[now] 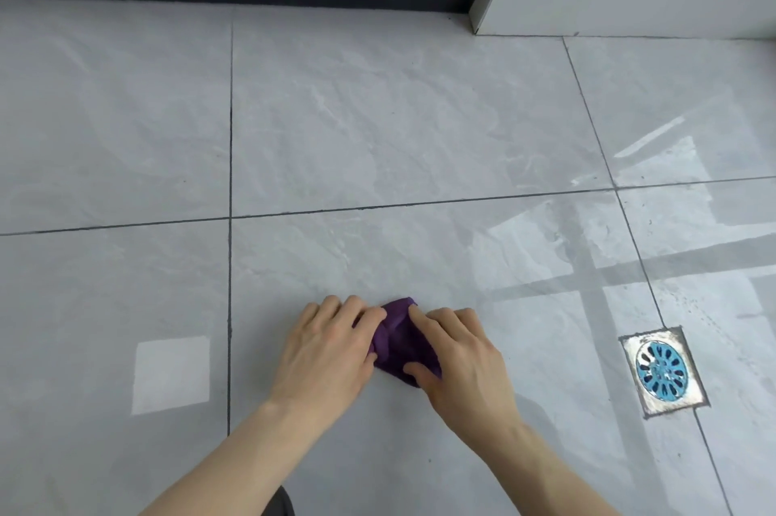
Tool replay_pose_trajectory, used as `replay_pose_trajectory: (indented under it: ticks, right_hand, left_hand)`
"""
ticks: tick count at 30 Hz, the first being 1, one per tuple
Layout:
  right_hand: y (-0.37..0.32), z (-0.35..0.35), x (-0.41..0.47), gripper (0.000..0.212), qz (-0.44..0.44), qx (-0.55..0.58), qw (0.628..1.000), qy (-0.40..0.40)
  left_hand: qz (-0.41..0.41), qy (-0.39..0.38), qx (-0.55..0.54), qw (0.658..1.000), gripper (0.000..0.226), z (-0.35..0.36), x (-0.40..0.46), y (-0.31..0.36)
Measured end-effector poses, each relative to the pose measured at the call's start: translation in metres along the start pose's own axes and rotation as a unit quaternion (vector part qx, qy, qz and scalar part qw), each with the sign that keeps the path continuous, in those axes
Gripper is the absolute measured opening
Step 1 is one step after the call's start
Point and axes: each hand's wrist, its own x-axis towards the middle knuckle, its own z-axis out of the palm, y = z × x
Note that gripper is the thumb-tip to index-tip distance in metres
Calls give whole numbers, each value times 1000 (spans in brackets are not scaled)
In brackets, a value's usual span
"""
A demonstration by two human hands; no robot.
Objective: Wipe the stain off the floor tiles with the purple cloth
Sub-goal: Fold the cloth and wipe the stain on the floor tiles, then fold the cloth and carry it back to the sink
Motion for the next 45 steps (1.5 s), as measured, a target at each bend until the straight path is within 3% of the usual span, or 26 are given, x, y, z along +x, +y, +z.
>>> replay_pose_trajectory:
  ticks: [8,15,22,32,45]
  right_hand:
    - [-16,-5,24,21,-32,-42,999,12]
    - [-35,-26,67,16,-59,-54,994,81]
    - [-61,-100,84,19,-39,-53,993,97]
    - [-149,-310,36,19,-29,-56,996,71]
    - [-278,-700,-75,19,-27,-23,996,79]
  left_hand:
    - [-30,0,37,999,30,-10,1,-13]
    - [-50,57,74,994,32,-49,26,-37]
    - [-26,73,94,992,34,-133,34,-30]
    - [-46,60,86,993,30,-345,-38,40]
    - [-86,71,69,991,35,-712,-171,198]
